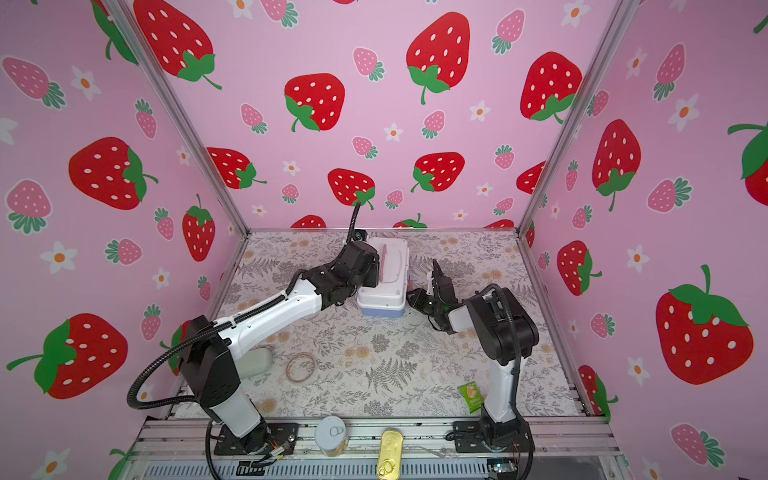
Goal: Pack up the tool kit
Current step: 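Press the lid down with the left gripper while the right moves to the pink latch, then push the pink latch up toward the lid with the right gripper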
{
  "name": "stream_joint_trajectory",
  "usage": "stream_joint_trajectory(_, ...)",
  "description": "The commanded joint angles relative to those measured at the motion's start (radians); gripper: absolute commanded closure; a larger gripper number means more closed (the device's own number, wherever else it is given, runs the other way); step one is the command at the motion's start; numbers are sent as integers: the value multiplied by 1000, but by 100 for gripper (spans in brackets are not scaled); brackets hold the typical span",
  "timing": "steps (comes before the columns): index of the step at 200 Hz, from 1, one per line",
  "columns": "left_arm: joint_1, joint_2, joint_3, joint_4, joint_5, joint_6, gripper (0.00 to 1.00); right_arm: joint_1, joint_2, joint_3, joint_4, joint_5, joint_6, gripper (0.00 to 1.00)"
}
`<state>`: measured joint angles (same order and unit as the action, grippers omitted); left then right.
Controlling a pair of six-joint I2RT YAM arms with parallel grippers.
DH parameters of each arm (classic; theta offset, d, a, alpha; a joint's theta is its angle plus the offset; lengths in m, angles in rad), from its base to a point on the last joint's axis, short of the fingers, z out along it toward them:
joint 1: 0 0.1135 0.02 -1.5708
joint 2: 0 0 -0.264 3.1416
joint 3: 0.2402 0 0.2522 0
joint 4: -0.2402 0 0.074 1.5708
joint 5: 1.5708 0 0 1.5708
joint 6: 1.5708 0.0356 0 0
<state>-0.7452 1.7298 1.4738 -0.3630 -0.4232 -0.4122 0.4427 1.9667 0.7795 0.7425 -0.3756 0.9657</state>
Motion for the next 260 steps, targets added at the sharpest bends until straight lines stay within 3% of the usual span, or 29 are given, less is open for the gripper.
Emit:
stream_joint_trajectory(1,4,45,15,15,30,-21,39,8,89,-15,50,17,171,65)
stream_joint_trajectory(66,37,62,-34,35,77,-62,40,-15,184,-62,344,82,383,64)
stream_joint_trajectory(123,48,75,-61,39,90,-80,40,-39,174,-53,440,101,384,63)
stream_joint_trajectory(208,56,91,-76,42,107,-94,40,-68,186,-17,569,20,409,58)
stream_joint_trajectory(223,58,90,-79,43,103,-93,40,-66,175,-53,604,19,443,49)
stream_joint_trajectory(238,58,91,-84,47,103,-95,40,-51,153,-101,618,31,491,32)
stream_joint_trajectory(252,59,94,-86,51,109,-97,41,-29,141,-127,621,33,544,26)
stream_joint_trajectory(257,59,94,-87,53,109,-98,40,-20,140,-132,622,33,564,4)
stream_joint_trajectory(260,58,94,-88,53,110,-98,41,-14,142,-134,622,33,578,0)
